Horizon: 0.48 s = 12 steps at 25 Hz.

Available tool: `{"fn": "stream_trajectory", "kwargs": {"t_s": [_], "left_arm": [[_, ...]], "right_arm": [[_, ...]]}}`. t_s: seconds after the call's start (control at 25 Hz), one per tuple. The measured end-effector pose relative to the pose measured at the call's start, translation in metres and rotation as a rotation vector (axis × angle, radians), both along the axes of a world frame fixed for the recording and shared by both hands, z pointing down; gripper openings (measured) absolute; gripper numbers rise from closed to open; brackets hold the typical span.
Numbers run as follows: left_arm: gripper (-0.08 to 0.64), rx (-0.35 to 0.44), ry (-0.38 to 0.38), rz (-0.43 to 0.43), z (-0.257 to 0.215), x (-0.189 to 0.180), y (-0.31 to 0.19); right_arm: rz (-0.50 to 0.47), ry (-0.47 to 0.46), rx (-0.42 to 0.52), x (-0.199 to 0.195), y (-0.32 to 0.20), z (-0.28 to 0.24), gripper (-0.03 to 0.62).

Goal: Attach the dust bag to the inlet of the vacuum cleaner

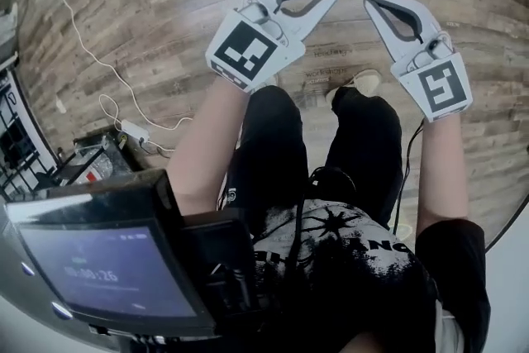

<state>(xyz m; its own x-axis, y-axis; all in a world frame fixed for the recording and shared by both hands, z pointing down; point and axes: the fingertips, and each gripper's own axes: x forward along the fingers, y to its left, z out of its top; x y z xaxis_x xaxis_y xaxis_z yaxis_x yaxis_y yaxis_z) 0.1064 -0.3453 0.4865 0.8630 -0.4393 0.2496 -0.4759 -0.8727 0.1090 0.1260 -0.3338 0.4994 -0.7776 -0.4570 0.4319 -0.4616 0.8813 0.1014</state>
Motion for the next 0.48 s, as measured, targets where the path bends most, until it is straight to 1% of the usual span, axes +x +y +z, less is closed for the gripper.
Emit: {"fn": "stream_trajectory", "kwargs": {"t_s": [0.12, 0.2, 0.32, 0.4, 0.48], "left_arm": [[0.003, -0.027, 0.023, 0.016, -0.055, 0.0, 0.018], [0.003, -0.036, 0.032, 0.026, -0.092, -0.005, 0.031], [0.003, -0.043, 0.045, 0.042, -0.148, -0.017, 0.043], [0.003, -0.067, 0.067, 0.057, -0.184, -0.027, 0.057], [0.003, -0.087, 0.07, 0.061, -0.214, -0.041, 0.07]], "right_arm": [[-0.035, 0.039, -0.003, -0.007, 0.019, -0.056, 0.005], [-0.028, 0.023, -0.019, -0.015, 0.031, -0.095, 0.005], [0.028, -0.033, -0.056, -0.024, 0.043, -0.151, 0.005], [0.066, -0.059, -0.103, -0.03, 0.056, -0.181, 0.005], [0.103, -0.074, -0.141, -0.037, 0.07, -0.206, 0.005]]}}
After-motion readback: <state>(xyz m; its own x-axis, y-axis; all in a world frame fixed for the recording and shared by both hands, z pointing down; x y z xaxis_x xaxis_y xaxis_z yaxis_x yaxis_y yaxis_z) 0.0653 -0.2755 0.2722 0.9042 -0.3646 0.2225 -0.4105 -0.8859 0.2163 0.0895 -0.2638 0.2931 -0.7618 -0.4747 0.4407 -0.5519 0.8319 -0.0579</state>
